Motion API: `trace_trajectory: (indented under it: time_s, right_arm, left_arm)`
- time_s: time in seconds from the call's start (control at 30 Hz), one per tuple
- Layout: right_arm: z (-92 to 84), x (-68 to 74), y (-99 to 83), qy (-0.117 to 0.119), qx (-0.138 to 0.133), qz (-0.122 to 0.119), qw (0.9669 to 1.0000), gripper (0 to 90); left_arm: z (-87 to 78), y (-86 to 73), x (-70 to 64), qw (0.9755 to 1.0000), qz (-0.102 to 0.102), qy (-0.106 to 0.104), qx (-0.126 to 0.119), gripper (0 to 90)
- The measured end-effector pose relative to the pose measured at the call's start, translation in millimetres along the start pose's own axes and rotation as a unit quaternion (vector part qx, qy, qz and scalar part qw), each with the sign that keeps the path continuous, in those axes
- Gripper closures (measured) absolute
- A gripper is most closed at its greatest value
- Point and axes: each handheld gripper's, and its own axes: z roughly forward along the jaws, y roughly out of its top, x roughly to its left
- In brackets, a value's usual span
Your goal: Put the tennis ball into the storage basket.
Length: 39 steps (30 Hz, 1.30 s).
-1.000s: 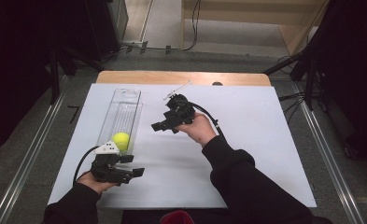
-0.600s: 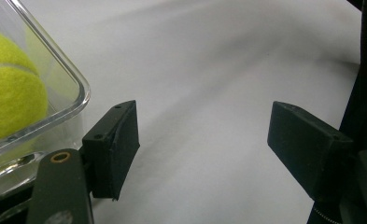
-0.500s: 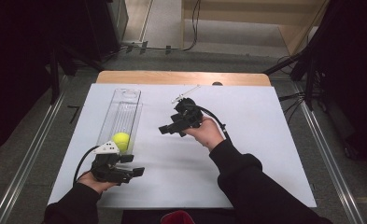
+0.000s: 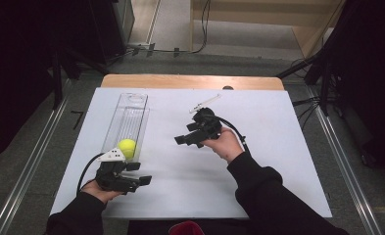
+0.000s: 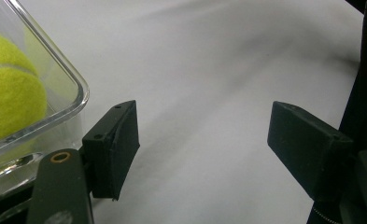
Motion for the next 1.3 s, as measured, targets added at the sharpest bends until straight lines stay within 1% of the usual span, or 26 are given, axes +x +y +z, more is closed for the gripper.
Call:
trace_trajectory:
  time_s: [0.13,0.33,0.5,0.67,0.77,0.93,1.1,1.2,1.3]
  right_arm:
    - [-3.3,-2.5,-4.6,0.001,-0.003,0.003,1.0000,20.5]
    - [-8.0,-7.4,-12.4,-0.005,-0.002,0.008,1.0000,20.5]
    - [-12.5,-8.6,-16.2,-0.008,-0.003,0.006,0.9999,20.5]
    - [-20.1,-10.2,-19.1,-0.010,-0.015,0.005,0.9998,20.8]
    - [-24.3,-11.7,-21.8,-0.017,-0.020,0.010,0.9996,20.8]
    - [-31.7,-17.1,-27.5,-0.023,-0.025,0.016,0.9993,20.8]
    - [-38.5,-19.8,-35.5,-0.029,-0.031,0.015,0.9990,20.8]
    - [-41.3,-20.8,-41.0,-0.038,-0.030,0.015,0.9987,20.8]
    - [-42.8,-21.9,-46.6,-0.040,-0.026,0.016,0.9987,20.8]
  left_arm:
    - [-0.1,-0.1,0.2,1.0000,0.000,0.001,0.000,25.2]
    - [-0.1,0.0,0.1,1.0000,-0.001,0.002,-0.001,25.2]
    - [0.0,0.2,-0.1,1.0000,0.000,0.002,-0.001,25.3]
    - [0.4,0.3,-0.4,1.0000,-0.001,0.000,0.000,25.3]
    - [0.2,0.5,-0.7,1.0000,0.000,-0.003,-0.001,25.2]
    - [-0.2,0.7,-0.9,1.0000,0.001,-0.001,-0.003,25.2]
    - [-0.4,0.8,-0.5,1.0000,0.000,-0.003,-0.002,25.2]
    - [-0.4,1.1,-0.4,1.0000,0.000,-0.004,-0.003,25.2]
    - [-0.5,1.1,-0.7,1.0000,0.000,-0.004,-0.003,25.2]
